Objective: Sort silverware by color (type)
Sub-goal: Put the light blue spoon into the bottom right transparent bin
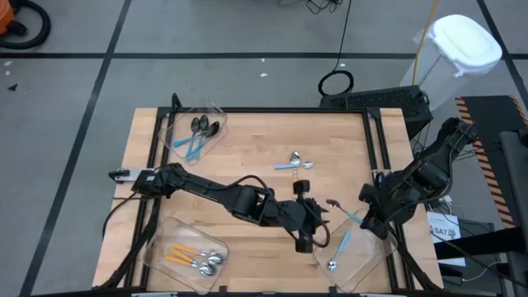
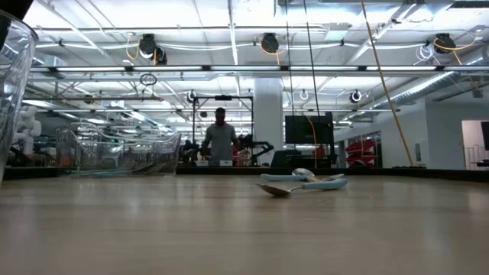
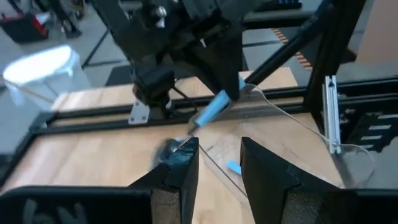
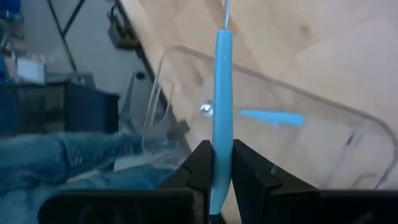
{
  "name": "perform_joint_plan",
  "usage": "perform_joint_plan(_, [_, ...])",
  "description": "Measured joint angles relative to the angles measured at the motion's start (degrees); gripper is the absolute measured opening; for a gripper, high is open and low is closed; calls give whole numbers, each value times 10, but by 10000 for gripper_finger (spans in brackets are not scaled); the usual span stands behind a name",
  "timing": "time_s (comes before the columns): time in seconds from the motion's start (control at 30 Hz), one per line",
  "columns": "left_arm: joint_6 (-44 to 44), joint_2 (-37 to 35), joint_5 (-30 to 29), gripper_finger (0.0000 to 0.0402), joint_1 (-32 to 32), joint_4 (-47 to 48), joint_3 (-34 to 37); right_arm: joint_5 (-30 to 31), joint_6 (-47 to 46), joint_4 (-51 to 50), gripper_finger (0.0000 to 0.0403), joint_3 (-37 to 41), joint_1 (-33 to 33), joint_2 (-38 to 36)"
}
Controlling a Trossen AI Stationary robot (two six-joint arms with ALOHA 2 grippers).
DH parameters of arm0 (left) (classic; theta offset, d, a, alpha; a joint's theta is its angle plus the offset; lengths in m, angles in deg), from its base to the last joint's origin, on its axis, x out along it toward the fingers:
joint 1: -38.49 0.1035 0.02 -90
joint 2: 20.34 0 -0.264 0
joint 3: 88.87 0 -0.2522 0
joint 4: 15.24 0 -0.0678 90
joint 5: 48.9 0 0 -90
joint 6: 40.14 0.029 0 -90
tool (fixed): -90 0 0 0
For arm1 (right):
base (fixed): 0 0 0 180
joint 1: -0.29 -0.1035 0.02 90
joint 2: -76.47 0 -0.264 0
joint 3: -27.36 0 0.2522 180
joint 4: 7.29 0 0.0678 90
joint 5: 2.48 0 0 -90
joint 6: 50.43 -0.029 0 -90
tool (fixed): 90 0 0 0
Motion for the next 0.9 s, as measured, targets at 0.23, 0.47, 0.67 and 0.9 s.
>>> perform_joint_plan(0.23, [62,0,4,126,6,-12,0,-58,5,36,36,0,10,0])
perform_joint_plan(0.47, [101,5,14,222,12,-23,0,-147,19,53,36,0,30,0])
perform_joint_plan(0.67, [154,20,-11,277,1,-46,0,-242,19,61,36,0,61,0])
perform_joint_plan(0.9, [160,46,-61,280,-18,-77,0,-303,3,66,36,0,107,0])
